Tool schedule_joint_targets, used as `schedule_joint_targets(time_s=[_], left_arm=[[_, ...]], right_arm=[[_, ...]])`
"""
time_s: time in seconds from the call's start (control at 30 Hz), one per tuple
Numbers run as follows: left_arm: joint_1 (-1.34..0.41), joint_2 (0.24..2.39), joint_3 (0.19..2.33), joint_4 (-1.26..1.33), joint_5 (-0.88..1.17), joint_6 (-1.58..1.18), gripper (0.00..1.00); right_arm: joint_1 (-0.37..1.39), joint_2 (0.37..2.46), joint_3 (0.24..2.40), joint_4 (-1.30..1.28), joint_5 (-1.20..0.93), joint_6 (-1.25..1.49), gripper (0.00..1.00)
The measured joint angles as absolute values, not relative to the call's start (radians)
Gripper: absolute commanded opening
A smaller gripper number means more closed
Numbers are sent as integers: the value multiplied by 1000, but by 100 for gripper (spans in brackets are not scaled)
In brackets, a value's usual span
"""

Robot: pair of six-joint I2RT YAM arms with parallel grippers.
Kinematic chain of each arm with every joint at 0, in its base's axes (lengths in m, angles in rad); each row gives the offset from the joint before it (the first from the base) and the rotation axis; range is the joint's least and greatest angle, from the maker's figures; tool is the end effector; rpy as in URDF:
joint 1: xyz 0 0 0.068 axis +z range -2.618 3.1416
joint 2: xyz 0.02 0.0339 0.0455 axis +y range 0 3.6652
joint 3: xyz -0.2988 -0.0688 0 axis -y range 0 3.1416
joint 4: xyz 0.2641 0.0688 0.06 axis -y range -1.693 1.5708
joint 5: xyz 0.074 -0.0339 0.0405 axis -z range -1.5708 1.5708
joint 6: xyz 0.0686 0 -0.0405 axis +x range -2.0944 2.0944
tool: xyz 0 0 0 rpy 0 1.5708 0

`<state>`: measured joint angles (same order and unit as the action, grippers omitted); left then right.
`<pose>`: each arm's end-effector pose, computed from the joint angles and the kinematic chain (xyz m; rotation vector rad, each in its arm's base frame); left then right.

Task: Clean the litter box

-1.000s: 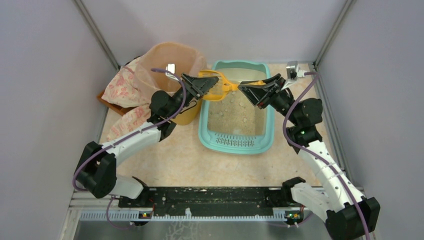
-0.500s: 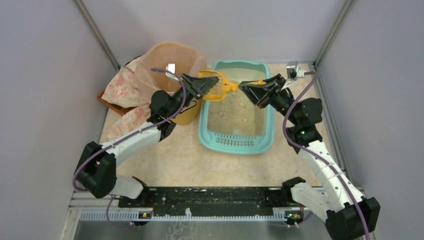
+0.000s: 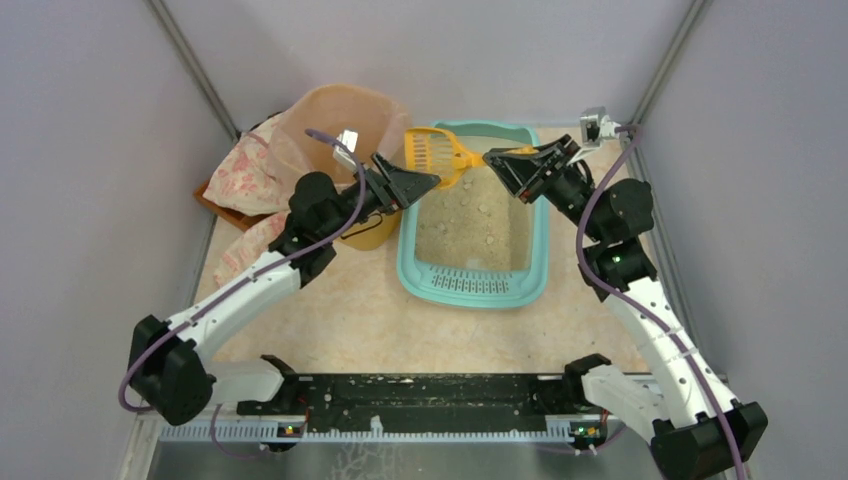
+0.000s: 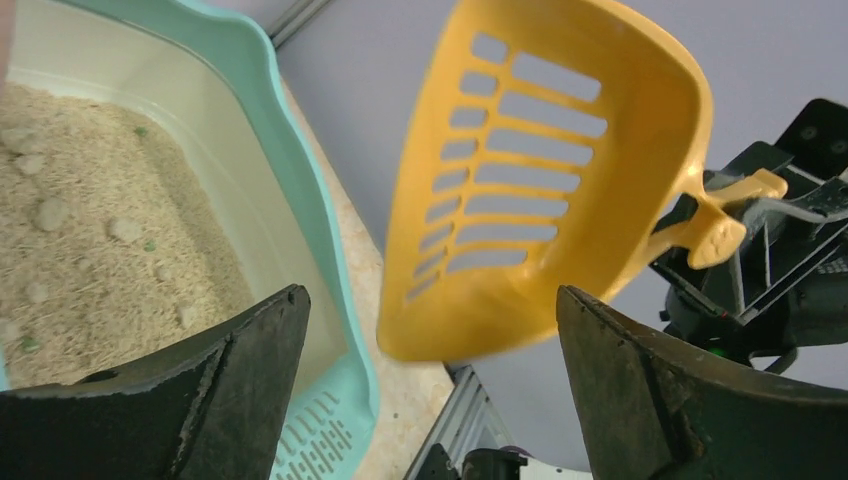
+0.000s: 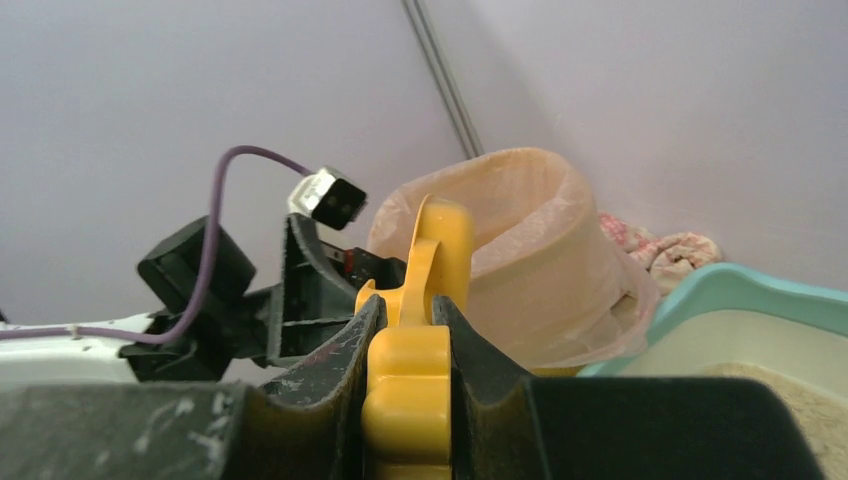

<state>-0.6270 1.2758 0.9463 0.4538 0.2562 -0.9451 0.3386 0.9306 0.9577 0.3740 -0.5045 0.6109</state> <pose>0.2665 -0.2146 0.3881 -0.0231 1.6286 -1.4384 0.2034 0.1068 0.4726 -0.3029 1.2649 1.1146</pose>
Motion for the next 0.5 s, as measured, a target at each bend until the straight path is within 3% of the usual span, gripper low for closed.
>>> schedule_joint_targets(time_s=[0.5], left_arm=[[-627,1028,899,60,-43,-551,99]], right_arm=[[331,963,1165,-86,-125,350,0]])
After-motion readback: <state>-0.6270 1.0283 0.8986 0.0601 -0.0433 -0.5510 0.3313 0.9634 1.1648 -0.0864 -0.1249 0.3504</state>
